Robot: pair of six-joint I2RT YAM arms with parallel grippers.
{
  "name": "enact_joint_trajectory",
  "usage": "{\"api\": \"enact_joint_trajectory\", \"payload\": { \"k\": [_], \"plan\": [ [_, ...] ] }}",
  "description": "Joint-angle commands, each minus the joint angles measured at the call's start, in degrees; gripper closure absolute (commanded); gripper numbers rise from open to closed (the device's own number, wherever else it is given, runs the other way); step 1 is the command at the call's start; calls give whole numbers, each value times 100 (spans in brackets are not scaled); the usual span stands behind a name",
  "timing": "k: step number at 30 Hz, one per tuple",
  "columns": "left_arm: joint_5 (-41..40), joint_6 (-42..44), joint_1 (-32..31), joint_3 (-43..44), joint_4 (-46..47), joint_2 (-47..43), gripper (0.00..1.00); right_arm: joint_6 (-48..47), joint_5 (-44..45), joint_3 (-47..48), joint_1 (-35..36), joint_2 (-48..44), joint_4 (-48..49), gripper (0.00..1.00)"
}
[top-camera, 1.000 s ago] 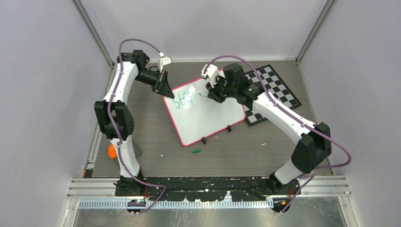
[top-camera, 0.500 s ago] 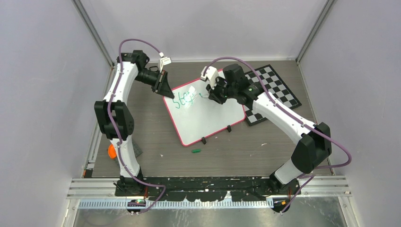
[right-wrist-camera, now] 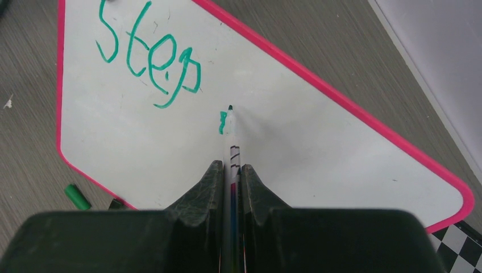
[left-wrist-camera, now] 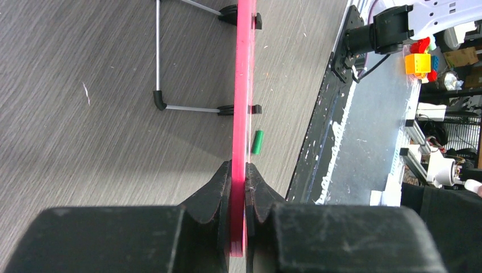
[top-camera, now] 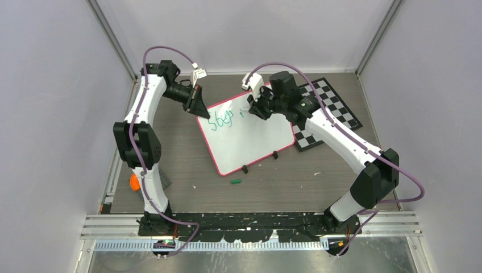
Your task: Write a sentence on the whiteboard
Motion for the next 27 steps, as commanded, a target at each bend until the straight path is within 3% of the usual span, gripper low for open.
{"api": "enact_joint_trajectory", "payload": {
  "k": [1, 16, 27],
  "plan": [
    [-128, 93, -47, -52, 23, -213, 99, 79, 66, 357, 30, 3, 361, 100],
    [-150, 109, -44, -156, 71, -227, 99, -128, 189, 150, 32, 97, 141, 100],
    [-148, 144, -40, -152, 49, -233, 99, 128, 141, -96, 4, -399, 358, 100]
  ]
}}
